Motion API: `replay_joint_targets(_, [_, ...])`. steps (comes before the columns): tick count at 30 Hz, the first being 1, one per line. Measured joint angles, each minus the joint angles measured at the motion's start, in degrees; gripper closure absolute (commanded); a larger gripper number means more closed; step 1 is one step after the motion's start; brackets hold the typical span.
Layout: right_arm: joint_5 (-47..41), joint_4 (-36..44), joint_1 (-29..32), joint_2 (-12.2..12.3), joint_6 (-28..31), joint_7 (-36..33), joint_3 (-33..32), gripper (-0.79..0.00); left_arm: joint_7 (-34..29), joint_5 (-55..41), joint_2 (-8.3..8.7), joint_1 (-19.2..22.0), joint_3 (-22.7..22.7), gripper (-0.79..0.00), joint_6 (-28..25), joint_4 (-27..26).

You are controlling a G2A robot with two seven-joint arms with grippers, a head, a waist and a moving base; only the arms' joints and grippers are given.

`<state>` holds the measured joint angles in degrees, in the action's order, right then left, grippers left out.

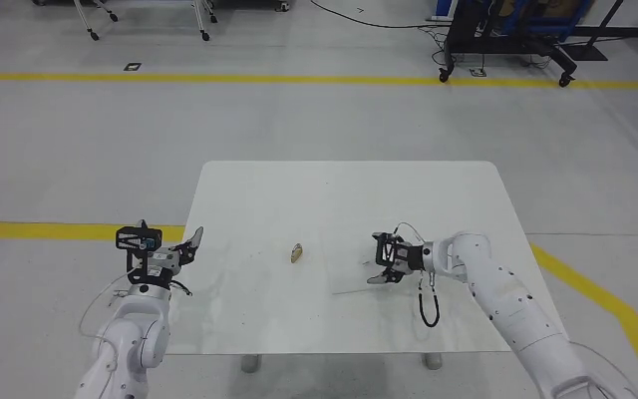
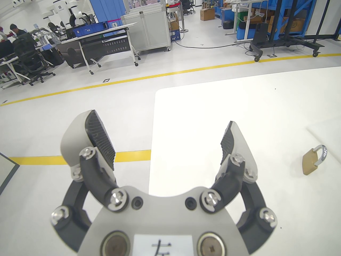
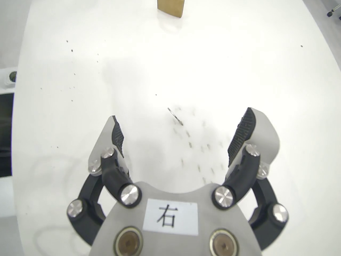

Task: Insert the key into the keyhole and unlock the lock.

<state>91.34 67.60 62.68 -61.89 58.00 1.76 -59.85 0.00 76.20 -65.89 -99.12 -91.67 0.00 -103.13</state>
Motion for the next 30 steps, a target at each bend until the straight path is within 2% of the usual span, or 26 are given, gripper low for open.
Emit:
replay_joint_targets(3, [1.2, -0.9, -1.3, 0.4, 0.0, 2.0, 2.1, -0.48, 0.0, 0.0, 0.0, 0.0, 0.0, -0.785, 0.0, 0.0])
replay_joint_targets(4, [1.6, -1.1, -1.5, 0.5, 0.0, 2.4, 2.5, -0.403, 0.0, 0.0, 0.0, 0.0, 0.0, -0.785, 0.0, 0.0])
replay_joint_targets(10, [3.5, -0.9, -2.4, 1.0, 0.0, 2.4, 4.4, -0.317, 0.0, 0.0, 0.0, 0.0, 0.0, -0.785, 0.0, 0.0])
replay_joint_targets(12, [3.3, -1.1, -2.6, 0.9, -0.7, 1.1, 4.6, -0.182, 0.0, 0.0, 0.0, 0.0, 0.0, -0.785, 0.0, 0.0])
replay_joint_targets(15, [2.5, -0.9, -2.6, 0.6, -1.8, -0.2, 5.1, -0.068, 0.0, 0.0, 0.0, 0.0, 0.0, -0.785, 0.0, 0.0])
replay_joint_targets(18, [2.0, -0.5, -2.5, 0.5, -2.0, -0.8, 5.4, 0.0, 0.0, 0.0, 0.0, 0.0, 0.0, -0.785, 0.0, 0.0])
replay_joint_targets(30, [4.4, 1.1, -1.6, 1.3, -1.9, 2.1, 5.3, 0.0, 0.0, 0.0, 0.0, 0.0, 0.0, -0.785, 0.0, 0.0])
